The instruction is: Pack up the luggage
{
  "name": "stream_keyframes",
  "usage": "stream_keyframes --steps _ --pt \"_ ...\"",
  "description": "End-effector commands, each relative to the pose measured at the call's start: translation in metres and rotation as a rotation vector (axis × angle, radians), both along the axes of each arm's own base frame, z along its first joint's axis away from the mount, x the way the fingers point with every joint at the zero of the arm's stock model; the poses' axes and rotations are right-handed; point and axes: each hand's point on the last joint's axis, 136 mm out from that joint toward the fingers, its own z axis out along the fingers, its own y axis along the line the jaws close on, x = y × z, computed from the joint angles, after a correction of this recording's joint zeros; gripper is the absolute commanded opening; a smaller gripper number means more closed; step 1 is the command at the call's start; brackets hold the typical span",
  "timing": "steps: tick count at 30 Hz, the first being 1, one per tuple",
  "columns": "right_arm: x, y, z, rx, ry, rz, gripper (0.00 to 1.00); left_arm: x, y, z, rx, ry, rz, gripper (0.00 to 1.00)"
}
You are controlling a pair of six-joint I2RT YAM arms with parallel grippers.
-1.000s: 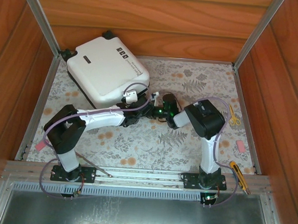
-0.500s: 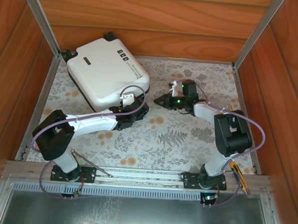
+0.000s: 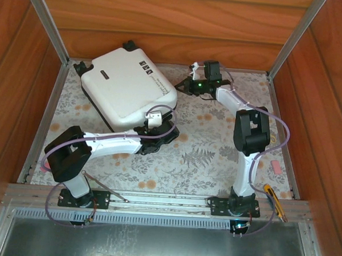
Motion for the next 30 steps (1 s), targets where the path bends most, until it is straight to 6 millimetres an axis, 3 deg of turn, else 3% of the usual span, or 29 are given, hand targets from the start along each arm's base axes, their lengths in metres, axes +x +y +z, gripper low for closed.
stream_keyframes --steps 1,10,20,26,28,30 --pt "-0.05 0.023 0.005 0.033 0.069 0.176 0.0 -0.011 -0.021 -0.007 -0.013 0.053 -0.063 0.0" --pt "-0.138 0.07 0.024 0.103 0.056 0.441 0.0 0.003 -0.038 -0.011 0.018 0.037 -0.064 0.0" --pt "-0.188 0.084 0.068 0.277 0.015 0.649 0.0 0.019 -0.052 -0.012 0.066 -0.016 -0.09 0.0" --pt "-0.192 0.074 0.09 0.314 -0.023 0.632 0.01 0.029 -0.066 -0.016 0.048 -0.029 -0.078 0.0" --pt "-0.178 0.061 0.09 0.278 -0.041 0.554 0.02 0.032 -0.07 -0.016 0.037 -0.036 -0.061 0.0" --pt "-0.152 0.035 0.088 0.226 -0.044 0.412 0.01 0.038 -0.069 -0.015 0.025 -0.051 -0.021 0.0"
